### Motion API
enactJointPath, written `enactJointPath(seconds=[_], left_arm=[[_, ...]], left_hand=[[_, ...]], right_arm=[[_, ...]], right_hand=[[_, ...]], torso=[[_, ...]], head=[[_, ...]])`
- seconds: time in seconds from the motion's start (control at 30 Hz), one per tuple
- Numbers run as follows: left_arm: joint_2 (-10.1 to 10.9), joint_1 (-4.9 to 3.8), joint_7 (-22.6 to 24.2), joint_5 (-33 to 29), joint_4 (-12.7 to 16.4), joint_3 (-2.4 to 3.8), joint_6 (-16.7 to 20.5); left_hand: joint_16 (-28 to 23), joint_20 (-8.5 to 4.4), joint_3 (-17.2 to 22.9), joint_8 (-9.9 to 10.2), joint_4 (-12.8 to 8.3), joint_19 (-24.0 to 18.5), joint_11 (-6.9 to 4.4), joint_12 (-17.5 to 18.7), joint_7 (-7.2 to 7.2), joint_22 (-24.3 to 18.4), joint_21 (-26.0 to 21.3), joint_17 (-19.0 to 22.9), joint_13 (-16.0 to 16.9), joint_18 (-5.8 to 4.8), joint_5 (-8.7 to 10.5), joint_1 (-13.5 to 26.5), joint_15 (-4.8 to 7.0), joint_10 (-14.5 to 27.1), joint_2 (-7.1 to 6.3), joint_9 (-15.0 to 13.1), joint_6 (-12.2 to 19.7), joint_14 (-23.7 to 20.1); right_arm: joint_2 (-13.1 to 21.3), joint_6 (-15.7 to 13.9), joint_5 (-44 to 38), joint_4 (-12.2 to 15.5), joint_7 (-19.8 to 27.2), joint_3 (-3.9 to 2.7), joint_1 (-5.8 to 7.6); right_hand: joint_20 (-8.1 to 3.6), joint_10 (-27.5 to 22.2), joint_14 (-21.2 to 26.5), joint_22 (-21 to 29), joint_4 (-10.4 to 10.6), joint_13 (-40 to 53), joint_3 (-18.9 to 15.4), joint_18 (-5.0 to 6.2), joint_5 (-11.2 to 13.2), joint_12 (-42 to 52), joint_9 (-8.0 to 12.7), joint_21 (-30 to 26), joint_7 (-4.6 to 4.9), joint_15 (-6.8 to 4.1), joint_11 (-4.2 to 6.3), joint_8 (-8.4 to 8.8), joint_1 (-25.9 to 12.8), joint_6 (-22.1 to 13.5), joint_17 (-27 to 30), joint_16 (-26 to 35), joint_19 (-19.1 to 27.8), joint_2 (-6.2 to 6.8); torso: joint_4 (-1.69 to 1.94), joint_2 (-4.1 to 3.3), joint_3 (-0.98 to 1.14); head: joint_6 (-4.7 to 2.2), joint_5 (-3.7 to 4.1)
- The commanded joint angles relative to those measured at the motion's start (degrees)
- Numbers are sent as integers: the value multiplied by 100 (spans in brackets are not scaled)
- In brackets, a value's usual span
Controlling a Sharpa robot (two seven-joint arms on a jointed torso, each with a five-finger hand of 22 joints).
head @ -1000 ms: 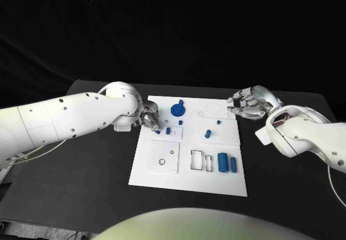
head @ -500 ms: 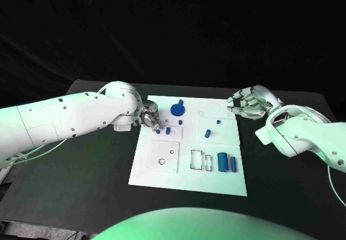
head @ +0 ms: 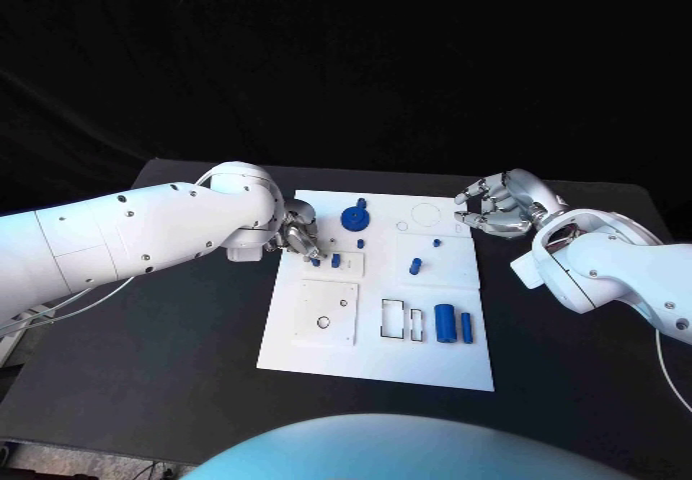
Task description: Assemble the parts on the task board
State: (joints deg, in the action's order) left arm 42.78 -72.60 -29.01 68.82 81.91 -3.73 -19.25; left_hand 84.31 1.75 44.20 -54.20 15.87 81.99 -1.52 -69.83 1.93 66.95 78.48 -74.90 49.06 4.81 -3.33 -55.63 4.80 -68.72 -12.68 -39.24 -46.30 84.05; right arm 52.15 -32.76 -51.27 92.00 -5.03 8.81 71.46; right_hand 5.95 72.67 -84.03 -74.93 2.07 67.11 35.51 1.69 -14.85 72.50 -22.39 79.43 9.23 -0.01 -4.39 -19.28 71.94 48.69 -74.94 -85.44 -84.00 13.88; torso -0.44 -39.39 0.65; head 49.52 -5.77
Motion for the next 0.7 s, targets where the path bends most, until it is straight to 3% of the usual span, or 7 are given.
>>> enactJointPath(seconds=[0.03,0.57,0.7], left_arm=[[-9,1,-6,-36,-7,1,-90],[-6,1,-11,-32,-30,1,-118],[-8,1,-8,-41,-27,1,-100]], left_hand=[[-18,-52,-61,24,7,-1,-13,29,30,-8,-14,-50,-8,-31,27,51,27,48,-4,10,-6,259],[-18,-49,-255,49,65,3,-11,18,32,0,-13,-49,12,-32,27,77,25,38,11,14,-23,259],[-17,-47,-518,76,82,7,-7,8,36,7,-12,-51,27,-33,26,176,22,27,55,19,-50,260]], right_arm=[[1,7,-42,9,17,0,-4],[-2,6,-43,4,20,0,-4],[-2,7,-43,3,20,0,-4]], right_hand=[[3,-28,-344,-963,-11,-3,28,95,-16,-33,-9,-13,-1,-6,19,-8,-59,-46,-439,25,-25,10],[3,-28,-344,-963,-11,-3,28,95,-16,-33,-9,-13,-1,-6,19,-8,-59,-46,-439,25,-25,10],[3,-28,-344,-963,-11,-3,28,95,-16,-33,-9,-13,-1,-6,19,-8,-59,-46,-439,25,-25,10]], torso=[[2,3,-2],[0,1,-1],[1,4,-1]], head=[[6,2],[3,3],[8,0]])
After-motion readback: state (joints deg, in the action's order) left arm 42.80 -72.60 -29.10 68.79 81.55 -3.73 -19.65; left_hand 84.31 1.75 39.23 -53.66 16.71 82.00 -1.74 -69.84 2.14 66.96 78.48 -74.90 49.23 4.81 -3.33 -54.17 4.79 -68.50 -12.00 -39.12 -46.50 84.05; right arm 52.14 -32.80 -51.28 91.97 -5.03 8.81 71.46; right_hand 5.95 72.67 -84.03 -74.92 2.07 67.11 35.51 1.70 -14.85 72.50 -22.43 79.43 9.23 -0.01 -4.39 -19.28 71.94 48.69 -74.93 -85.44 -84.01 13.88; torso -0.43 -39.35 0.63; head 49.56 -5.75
